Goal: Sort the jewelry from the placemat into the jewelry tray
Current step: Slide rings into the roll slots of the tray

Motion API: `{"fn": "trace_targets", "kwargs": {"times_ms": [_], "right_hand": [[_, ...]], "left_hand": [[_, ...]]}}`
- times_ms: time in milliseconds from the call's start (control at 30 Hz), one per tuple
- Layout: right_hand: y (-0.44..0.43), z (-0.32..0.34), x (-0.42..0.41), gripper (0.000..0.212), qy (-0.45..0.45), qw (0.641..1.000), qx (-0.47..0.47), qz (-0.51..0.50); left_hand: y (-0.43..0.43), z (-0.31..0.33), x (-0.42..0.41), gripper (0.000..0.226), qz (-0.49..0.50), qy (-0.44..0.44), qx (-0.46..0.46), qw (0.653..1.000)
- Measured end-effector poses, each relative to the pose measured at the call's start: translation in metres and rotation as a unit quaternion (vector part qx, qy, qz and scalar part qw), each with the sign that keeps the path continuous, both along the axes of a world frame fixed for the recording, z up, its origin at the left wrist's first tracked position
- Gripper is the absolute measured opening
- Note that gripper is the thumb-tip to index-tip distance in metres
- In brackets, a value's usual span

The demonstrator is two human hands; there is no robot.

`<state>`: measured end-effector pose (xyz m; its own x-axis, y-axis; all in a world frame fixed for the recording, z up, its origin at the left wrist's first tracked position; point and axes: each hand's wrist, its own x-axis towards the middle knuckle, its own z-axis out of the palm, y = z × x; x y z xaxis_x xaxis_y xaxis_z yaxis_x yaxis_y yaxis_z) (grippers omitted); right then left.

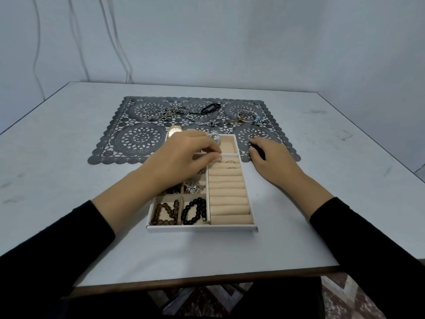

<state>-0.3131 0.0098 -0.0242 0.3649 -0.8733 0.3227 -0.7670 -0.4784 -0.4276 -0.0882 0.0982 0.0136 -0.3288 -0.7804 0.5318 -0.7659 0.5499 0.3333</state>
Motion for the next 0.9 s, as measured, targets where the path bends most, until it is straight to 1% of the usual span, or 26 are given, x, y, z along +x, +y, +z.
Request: {"fn": "trace_targets", "kwargs": {"times_ms": [167,367,600,733,900], "right_hand": [[0.0002,0.0009,-0.0001,0.033,-0.001,1.000,0.003,-0.002],[0.0013,0.0025,0.0002,0.033,-0.002,1.000,0.007,-0.004],[0.0008,0.0025,-0.0001,0.032,-0.005,1.000,0.009,-0.005],[-0.0008,0.0011,-0.0003,0.033,-0.006,1.000,0.017,-0.009],[-0.0017,0.0000,-0.0007,0.034,-0.008,1.000,0.021,-0.010]], "left_hand": [[-0.0007,0.0005,-0.0017,0.014,-0.022,-0.045,-0.001,0.999],[0.0004,-0.0010,-0.0018,0.014,-0.040,-0.056,0.019,0.997],[-0.0034,0.0018,0.0044,0.013,-0.047,-0.043,0.073,0.995],[-0.0060,0.0036,0.0053,0.013,-0.026,-0.004,0.107,0.994],[-0.0086,0.0025,0.0050,0.013,-0.013,0.023,0.137,0.990]]}}
